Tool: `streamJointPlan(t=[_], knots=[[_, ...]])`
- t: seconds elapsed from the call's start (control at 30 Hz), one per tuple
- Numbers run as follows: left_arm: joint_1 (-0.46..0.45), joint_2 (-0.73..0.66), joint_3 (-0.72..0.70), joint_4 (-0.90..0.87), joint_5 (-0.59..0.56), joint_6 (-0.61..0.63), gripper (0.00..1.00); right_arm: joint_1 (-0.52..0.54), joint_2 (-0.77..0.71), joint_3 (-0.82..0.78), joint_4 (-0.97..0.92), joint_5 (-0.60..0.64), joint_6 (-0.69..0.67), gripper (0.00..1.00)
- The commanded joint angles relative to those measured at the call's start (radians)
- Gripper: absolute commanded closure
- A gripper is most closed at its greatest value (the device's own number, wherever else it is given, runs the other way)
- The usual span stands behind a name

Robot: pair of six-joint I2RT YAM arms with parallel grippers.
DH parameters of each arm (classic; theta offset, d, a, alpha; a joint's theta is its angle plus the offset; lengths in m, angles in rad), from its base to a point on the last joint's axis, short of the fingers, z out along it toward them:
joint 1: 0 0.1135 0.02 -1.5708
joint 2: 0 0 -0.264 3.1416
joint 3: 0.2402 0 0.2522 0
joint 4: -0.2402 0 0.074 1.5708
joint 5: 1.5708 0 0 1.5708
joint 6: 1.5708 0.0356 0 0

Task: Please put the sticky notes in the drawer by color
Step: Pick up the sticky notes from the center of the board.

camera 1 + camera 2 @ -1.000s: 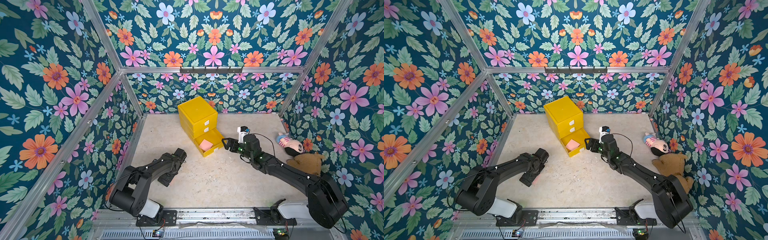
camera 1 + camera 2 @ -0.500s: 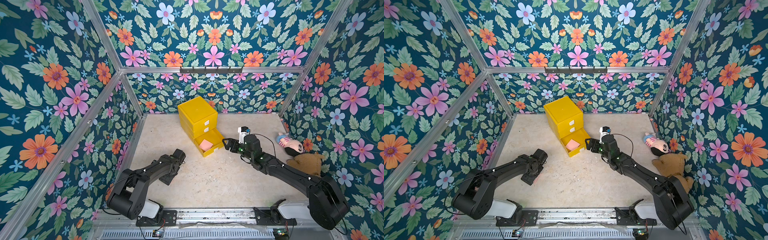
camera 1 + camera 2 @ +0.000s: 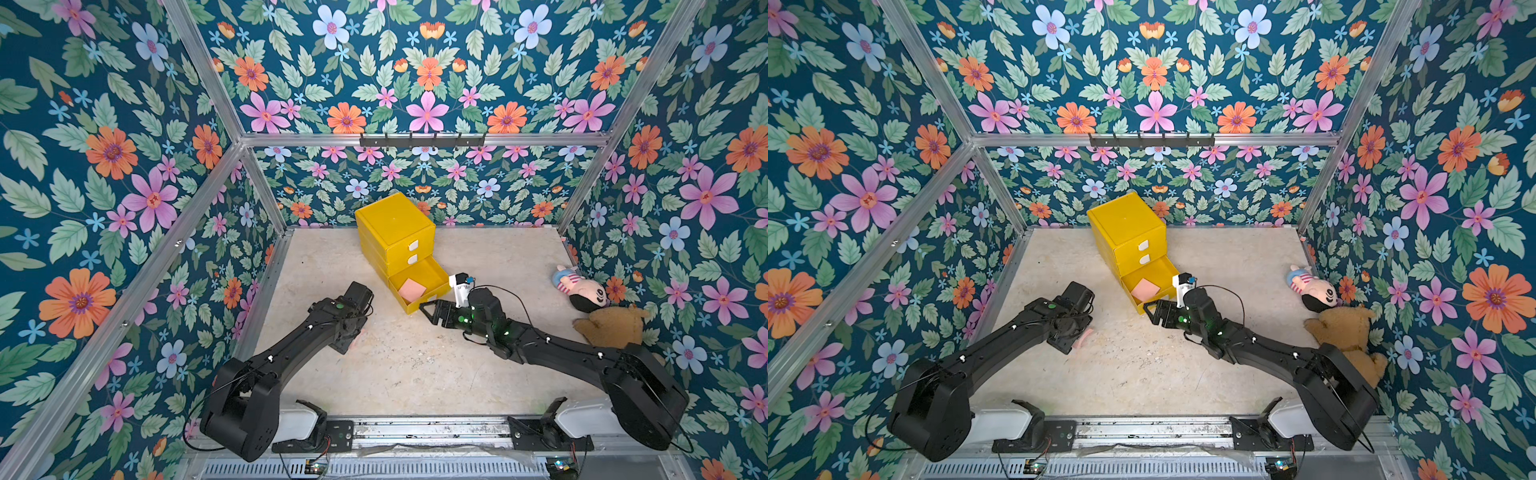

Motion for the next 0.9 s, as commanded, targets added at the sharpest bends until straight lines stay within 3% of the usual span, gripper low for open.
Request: streamJointPlan(t=[0.0, 0.1, 0.27, 0.67, 0.87], knots=[[-0.024, -0.004, 0.038, 0.065, 0.062, 0.017, 0.26, 0.037, 0.059, -0.011, 0.268, -0.088, 0.204, 0.15], [-0.061, 0.013, 0.103, 0.079, 0.061, 0.02, 0.26, 0.047, 0.155, -0.029, 0.503, -0.159, 0.352, 0.17], [-0.106, 0.055, 0.187, 0.083, 0.062, 0.028, 0.25, 0.061, 0.314, 0.007, 0.685, -0.236, 0.486, 0.2], [-0.177, 0.079, 0.223, 0.109, 0.067, 0.027, 0.25, 0.077, 0.418, 0.119, 0.579, -0.246, 0.453, 0.3], [-0.19, 0.066, 0.22, 0.108, 0.062, 0.025, 0.25, 0.073, 0.451, 0.168, 0.522, -0.239, 0.435, 0.54]])
